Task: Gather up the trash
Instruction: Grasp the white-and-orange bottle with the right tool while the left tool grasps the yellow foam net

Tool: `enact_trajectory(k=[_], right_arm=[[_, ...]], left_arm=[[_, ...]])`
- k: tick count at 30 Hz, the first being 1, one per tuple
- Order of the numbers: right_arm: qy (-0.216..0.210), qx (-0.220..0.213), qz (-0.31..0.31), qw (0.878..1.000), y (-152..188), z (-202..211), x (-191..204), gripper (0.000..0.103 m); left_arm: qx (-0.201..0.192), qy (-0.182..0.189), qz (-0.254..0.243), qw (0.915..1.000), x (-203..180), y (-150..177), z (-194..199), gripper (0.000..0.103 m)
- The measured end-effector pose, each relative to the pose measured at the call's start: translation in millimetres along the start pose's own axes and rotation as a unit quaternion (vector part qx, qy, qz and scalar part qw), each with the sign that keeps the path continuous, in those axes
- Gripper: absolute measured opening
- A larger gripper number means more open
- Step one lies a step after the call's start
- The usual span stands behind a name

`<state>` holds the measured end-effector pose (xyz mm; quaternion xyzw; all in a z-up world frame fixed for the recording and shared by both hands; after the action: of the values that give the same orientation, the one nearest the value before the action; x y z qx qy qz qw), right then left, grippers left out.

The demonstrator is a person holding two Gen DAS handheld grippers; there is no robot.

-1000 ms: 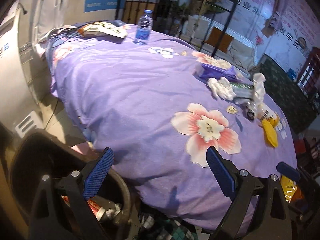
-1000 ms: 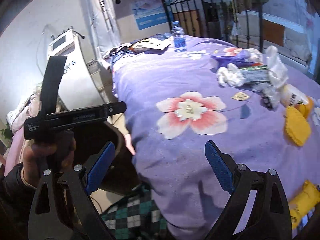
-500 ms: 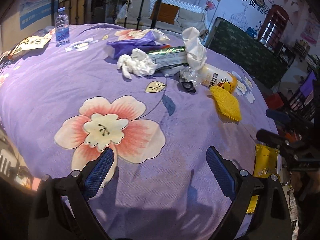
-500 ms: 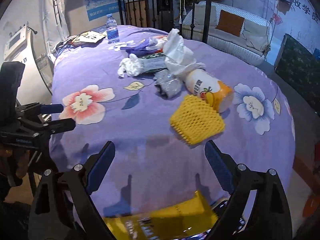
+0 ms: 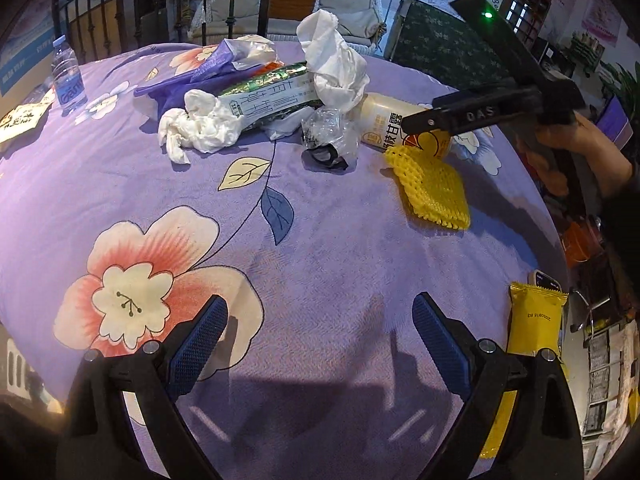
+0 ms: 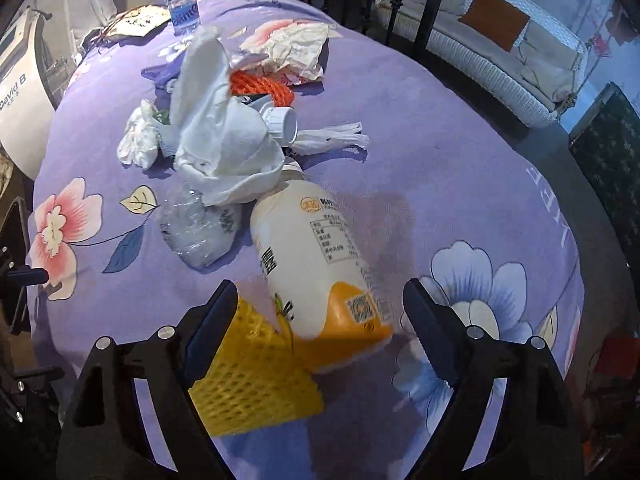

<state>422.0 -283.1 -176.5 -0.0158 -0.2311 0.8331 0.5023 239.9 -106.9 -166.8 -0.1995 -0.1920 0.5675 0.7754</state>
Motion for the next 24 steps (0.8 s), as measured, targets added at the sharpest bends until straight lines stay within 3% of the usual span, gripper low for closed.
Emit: enact_trajectory(k=[6,9,17,24], right_arm=[[-0.024,0.044,0.009,0.999,-12,-38,-12,0.080],[-0.023,0.049,0.019,0.998,-8,-51,-10,0.069],[-0.041,-0.012,0.005,0.999,0,-21,-10,0.062],[-0.042,-0.063,-0.027,0.997,28,15,-18,0.062]], left_arm=[[0.001,0.005,-0.016,0.9999,-12,-14,-7,0.092],[0.009,0.017,-0.021,0.9996,-21,-20,-13,0.092],[0.024,0.047,-0.018,0.9985,-41,-35,-25,0.091],[0.049,0.103,-0.024,0.9932,-74,-53,-39,0.091]])
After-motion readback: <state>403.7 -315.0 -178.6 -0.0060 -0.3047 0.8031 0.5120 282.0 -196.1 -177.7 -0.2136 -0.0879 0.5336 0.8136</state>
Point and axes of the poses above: each gripper's, at about its wrist camera, not at the fingertips, and z roughly against the way its jaws point, x to its left, y to its underside, the point moved 8 cm from there along -z, roughly the way its jaws point, and after that the axes turned 15 degrees about -y, right-handed, at the moved point
